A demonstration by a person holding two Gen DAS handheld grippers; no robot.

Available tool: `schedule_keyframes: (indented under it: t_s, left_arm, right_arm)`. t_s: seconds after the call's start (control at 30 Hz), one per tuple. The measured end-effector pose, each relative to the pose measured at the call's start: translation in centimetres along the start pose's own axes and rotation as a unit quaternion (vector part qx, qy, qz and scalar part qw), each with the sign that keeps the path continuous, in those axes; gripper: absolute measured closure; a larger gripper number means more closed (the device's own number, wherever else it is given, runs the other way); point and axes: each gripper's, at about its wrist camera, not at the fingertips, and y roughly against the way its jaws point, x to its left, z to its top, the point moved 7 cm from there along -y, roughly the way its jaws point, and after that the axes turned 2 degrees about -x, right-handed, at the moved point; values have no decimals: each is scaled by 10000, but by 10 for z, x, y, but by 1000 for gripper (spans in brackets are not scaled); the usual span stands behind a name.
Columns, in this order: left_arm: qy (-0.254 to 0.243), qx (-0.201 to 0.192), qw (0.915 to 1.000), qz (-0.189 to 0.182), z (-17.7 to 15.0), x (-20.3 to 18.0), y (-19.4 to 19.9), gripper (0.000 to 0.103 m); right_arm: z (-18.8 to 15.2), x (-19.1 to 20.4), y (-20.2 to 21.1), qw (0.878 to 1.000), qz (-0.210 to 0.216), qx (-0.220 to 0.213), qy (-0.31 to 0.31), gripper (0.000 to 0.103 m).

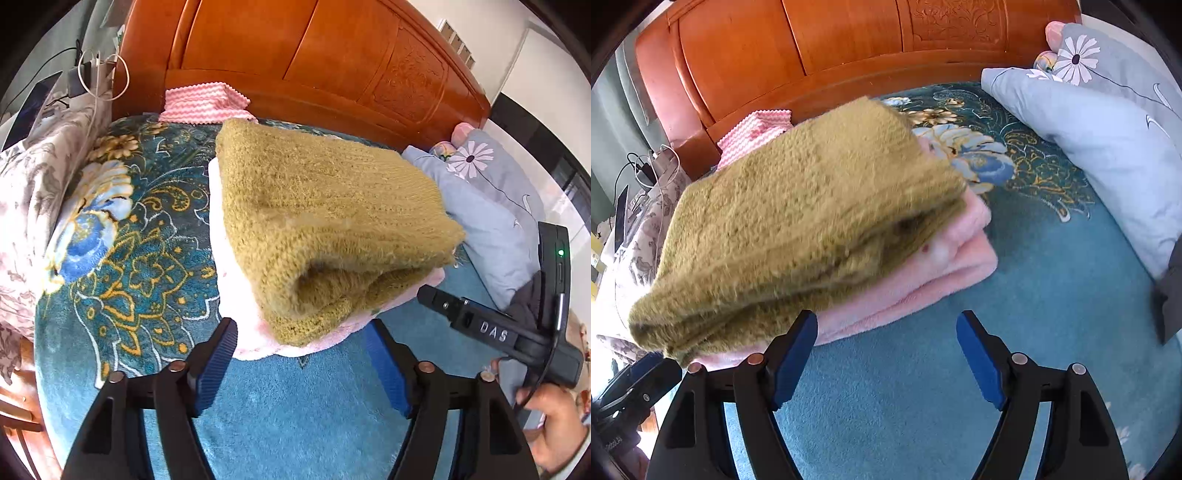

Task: Fold clothes

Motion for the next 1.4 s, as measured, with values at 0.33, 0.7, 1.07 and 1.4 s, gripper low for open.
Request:
schedule_keyframes:
  t_s: [0.33,0.7,1.07,1.4]
  left_arm:
    - [71,-437,9973,584,-16,1,-17,0]
    - [-201,-932,9912,922,-8,-17,-24,0]
    - [201,-1135,9855,1242,-7,-27,-35,0]
    - [34,-1077,9842,1402,-20,-28,-41,0]
  right_arm:
    - [-26,13,-18,9934,-450,-750,738,7]
    - [-18,8,-28,9839,-672,-1086,1248,7]
    - [1,-11,-38,9749,-550,-1125,1841,7]
    - [5,-13,-49,9744,-471,-1218,1832,7]
